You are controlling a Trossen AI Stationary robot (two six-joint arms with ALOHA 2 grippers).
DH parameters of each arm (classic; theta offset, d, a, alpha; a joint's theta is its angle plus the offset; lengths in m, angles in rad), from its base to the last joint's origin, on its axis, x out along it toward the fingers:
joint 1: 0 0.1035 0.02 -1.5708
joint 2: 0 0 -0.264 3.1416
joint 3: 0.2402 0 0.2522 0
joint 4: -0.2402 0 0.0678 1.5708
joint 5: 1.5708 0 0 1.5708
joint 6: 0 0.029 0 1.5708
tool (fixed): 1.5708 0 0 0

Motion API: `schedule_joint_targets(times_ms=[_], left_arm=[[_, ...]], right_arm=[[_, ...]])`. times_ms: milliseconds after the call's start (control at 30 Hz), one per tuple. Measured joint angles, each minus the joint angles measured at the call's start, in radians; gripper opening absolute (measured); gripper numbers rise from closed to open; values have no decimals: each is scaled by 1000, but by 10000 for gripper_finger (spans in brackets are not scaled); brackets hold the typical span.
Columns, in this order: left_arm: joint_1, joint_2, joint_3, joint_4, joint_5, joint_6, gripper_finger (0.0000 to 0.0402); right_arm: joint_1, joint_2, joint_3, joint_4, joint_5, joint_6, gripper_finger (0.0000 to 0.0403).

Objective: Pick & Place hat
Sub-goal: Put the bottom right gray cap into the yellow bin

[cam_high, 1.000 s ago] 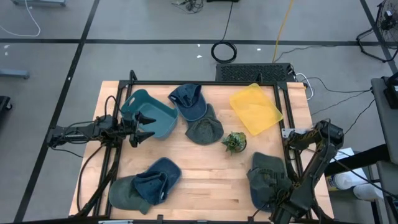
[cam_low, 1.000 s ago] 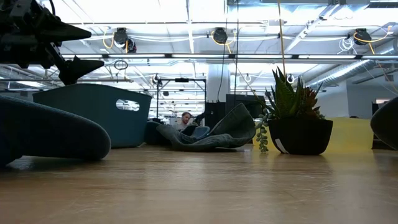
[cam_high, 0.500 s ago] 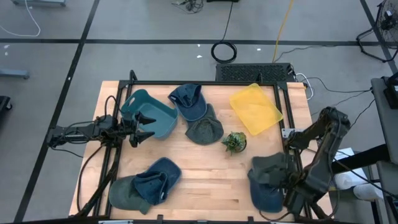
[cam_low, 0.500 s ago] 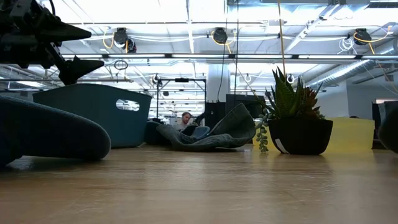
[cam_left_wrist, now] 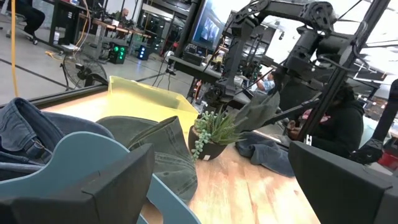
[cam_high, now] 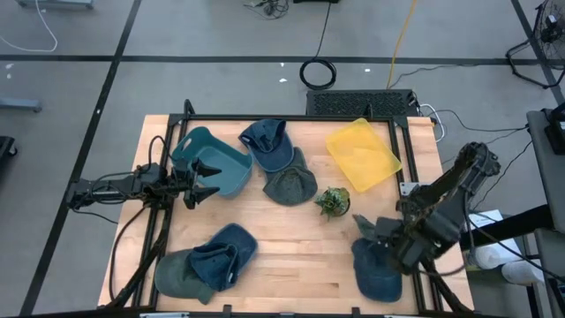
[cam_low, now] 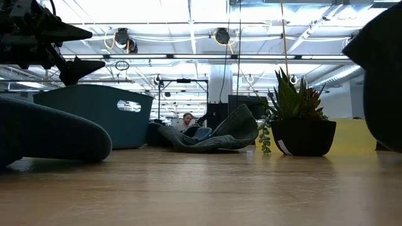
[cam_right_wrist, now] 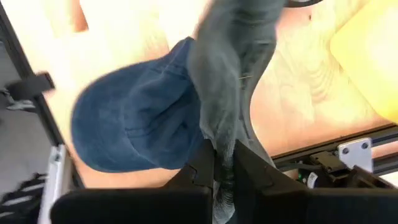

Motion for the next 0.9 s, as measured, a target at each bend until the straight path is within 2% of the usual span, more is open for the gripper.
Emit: schedule_joint_targets(times_ms=[267,500,733,900], left_arm=[[0,0,0,0,0,0,379],[0,0,0,0,0,0,379],[0,0,0,0,0,0,379],[0,0,0,0,0,0,379]], right_arm=[[-112,1,110,1,-4,-1,11],[-162,1,220,1,-8,-8,11],[-200,1,342,1,-80,-8,11],[-230,1,417,1,-51,-2,11]])
